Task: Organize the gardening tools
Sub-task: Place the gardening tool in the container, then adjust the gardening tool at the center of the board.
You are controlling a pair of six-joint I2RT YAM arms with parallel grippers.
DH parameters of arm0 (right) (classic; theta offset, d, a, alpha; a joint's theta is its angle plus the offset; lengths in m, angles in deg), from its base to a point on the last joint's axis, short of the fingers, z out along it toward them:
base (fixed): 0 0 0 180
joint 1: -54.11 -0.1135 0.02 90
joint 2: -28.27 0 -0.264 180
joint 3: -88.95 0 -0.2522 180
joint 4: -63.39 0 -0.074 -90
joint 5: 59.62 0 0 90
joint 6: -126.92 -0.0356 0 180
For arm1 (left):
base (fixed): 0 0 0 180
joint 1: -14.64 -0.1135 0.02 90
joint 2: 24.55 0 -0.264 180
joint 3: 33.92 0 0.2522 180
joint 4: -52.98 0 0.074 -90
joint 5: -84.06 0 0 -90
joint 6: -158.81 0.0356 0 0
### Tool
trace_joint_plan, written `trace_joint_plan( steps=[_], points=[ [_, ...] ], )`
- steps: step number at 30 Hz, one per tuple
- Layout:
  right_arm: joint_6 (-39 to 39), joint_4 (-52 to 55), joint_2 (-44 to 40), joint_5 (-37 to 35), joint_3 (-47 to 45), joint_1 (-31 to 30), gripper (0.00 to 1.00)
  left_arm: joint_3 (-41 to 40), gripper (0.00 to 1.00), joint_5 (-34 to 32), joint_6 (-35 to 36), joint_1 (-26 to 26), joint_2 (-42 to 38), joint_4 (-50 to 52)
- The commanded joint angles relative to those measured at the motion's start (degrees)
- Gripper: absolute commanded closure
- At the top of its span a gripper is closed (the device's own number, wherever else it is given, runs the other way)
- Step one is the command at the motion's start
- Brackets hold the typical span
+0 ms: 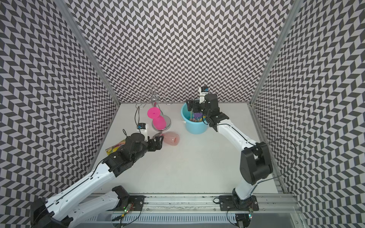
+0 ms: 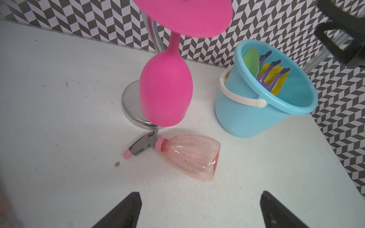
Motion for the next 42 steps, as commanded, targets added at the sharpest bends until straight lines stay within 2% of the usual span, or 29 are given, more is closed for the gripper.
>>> trace_joint_plan(
  steps=[1, 2, 9, 16, 23, 42],
  points=[
    [-0.1, -1.6, -4.4, 3.6, -2.7, -1.8, 0.00, 0.7, 0.03, 0.8, 0.6, -1.4, -0.5, -0.4],
    [0.5, -1.7, -5.4, 4.9, -3.5, -2.5, 0.00, 0.9, 0.01, 1.0, 0.7, -2.1, -0.7, 0.0],
    [5.0, -0.6, -12.9, 13.3, -12.3, -8.2, 0.01, 1.3, 0.00, 3.1, 1.4, -6.5, -2.4, 1.4],
    [10.6, 2.2, -14.6, 14.2, -19.2, -13.7, 0.00, 1.9, 0.00, 5.6, 2.4, -11.3, -3.3, 2.1],
    [14.7, 5.1, -8.3, 9.7, -19.6, -18.4, 0.00, 1.3, 0.00, 7.9, 1.5, -12.3, -3.2, 1.6],
    [16.1, 5.4, 9.9, 1.7, -10.4, -19.8, 0.01, -0.9, 0.00, 9.0, 0.7, -12.6, -5.2, 1.1]
  ],
)
